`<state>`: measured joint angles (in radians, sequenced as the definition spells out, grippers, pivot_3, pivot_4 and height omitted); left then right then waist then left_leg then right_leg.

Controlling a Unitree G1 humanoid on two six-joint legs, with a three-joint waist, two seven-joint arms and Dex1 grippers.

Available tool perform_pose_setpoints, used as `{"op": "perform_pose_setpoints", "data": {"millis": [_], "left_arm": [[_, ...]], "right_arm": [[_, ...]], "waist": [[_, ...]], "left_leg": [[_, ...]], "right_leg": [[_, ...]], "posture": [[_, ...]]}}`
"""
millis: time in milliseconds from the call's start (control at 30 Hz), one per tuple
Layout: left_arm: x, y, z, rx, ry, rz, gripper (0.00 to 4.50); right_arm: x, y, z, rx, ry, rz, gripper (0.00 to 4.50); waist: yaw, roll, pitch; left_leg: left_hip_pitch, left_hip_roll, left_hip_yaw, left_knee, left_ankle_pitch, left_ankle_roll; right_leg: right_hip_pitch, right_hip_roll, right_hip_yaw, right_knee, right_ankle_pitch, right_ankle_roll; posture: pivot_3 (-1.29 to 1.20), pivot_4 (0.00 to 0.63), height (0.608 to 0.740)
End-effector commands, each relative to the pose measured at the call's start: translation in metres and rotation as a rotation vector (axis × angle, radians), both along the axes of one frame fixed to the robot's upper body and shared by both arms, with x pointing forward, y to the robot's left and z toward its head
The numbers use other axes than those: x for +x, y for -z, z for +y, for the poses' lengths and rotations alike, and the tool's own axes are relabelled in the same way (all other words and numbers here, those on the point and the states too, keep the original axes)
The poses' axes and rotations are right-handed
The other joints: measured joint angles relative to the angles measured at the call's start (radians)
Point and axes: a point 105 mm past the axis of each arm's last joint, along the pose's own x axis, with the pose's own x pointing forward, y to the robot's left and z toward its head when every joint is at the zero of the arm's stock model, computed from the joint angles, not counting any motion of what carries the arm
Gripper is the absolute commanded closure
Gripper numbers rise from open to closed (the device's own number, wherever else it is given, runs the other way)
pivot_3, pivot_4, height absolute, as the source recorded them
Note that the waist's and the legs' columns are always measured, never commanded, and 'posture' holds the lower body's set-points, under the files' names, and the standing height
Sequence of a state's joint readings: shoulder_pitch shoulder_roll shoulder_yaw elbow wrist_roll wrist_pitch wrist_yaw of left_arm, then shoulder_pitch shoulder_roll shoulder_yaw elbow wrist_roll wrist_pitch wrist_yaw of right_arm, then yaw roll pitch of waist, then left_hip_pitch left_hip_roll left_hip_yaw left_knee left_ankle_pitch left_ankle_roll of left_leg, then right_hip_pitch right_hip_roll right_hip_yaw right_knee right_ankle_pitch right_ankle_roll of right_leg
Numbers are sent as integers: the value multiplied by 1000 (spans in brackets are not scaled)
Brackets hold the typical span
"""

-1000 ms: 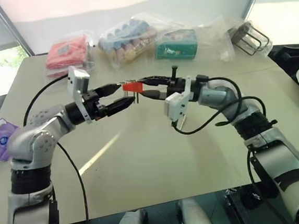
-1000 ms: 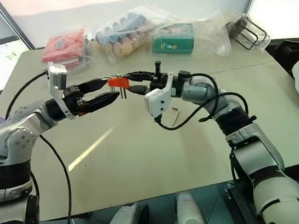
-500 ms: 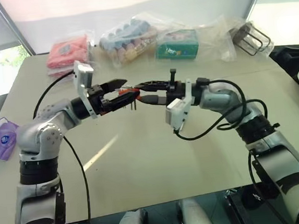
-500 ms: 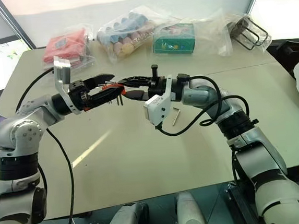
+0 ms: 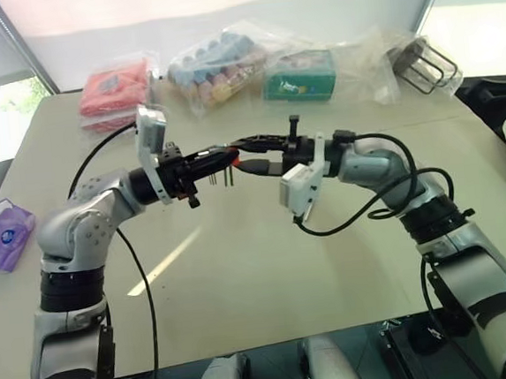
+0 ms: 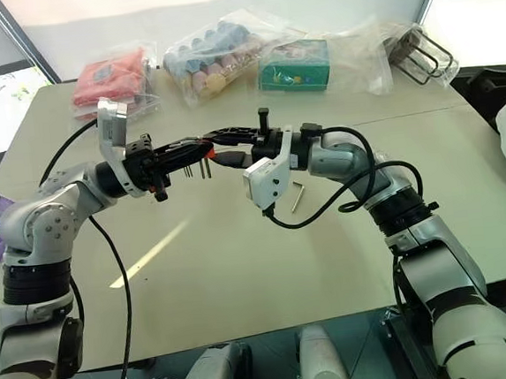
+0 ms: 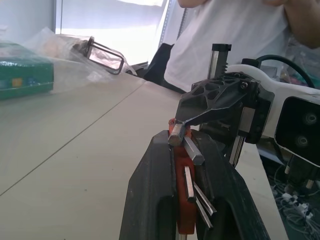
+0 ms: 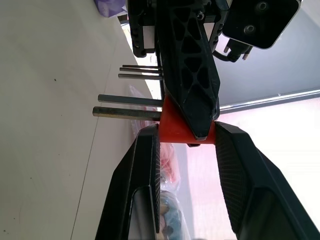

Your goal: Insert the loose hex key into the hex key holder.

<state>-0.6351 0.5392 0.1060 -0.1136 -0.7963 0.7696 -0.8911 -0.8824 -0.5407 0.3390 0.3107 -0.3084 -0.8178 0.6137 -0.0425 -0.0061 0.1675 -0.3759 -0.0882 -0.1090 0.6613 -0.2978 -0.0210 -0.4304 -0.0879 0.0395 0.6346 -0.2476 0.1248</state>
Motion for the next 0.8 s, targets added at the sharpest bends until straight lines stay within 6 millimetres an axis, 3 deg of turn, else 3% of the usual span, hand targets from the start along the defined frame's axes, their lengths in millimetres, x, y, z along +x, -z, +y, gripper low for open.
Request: {"op": "perform_pose_setpoints", "data": {"millis": [33,233,467,600,800], "left_arm": [[3,-7,6,8,-37,-27,4474],[4,-7,4,12,-41,-29,4474],[5,-8,6,16,-54,-39,4500],[6,-9,8,29,-75,-62,4500],[8,-18,14,59,-141,-143,4500]], "right_arm": [[-9,-23,1,49,-41,-78,3509],[-6,-25,-1,69,-21,-46,3509],[0,-22,-5,50,21,-23,96],[20,-11,-19,49,148,132,36],[58,7,-69,342,543,800,36]], "waist": [[0,0,0],[0,0,0],[0,0,0],[1,0,0],[7,0,0]], "left_leg": [[0,0,0,0,0,0],[0,0,0,0,0,0],[0,0,0,0,0,0],[0,0,0,0,0,0],[-1,0,-1,1,0,0]], "right_leg": [[0,0,0,0,0,0],[0,0,0,0,0,0],[0,0,0,0,0,0],[0,0,0,0,0,0],[1,0,0,0,0,0]], "posture": [[0,150,740],[0,150,740],[0,150,740],[0,150,740],[0,150,740]]}}
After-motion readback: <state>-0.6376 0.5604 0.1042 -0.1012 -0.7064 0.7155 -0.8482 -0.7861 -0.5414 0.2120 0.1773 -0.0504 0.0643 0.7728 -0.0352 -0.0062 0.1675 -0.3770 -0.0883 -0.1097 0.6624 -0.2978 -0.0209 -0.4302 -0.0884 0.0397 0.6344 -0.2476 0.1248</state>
